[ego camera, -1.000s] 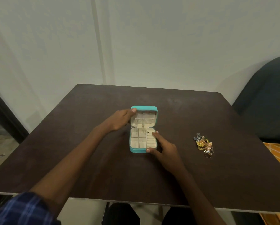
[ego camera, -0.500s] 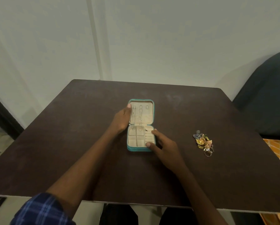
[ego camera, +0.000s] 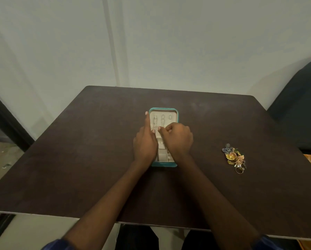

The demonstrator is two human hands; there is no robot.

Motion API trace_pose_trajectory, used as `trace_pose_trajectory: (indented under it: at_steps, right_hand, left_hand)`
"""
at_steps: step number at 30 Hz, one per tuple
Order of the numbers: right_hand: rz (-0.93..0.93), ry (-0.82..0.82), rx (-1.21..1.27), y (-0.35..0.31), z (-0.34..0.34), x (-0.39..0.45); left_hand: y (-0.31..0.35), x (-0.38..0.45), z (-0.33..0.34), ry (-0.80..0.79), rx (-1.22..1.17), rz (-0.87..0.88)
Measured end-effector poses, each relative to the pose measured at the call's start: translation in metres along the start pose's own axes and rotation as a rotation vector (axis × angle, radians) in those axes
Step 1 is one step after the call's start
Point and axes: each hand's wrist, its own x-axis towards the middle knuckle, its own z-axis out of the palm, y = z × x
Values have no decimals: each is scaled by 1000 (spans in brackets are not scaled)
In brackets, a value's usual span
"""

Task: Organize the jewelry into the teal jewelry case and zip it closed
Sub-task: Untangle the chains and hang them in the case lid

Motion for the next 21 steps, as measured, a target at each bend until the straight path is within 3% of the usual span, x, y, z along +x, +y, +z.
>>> trace_pose_trajectory:
  at_steps: [6, 14, 17, 21]
  right_hand:
    - [-37, -5, -182, -7, 8, 4]
    - [-120, 33, -214, -9, 9, 10]
    - [-139, 66, -164, -10, 9, 11]
    - [-90, 63, 84, -13, 1, 17]
  left_hand:
    - [0, 0, -2, 26, 135, 90]
    - [-1, 3, 0, 0, 226, 42]
    - [0, 2, 0, 0, 222, 43]
    - [-1, 2, -1, -19, 210, 40]
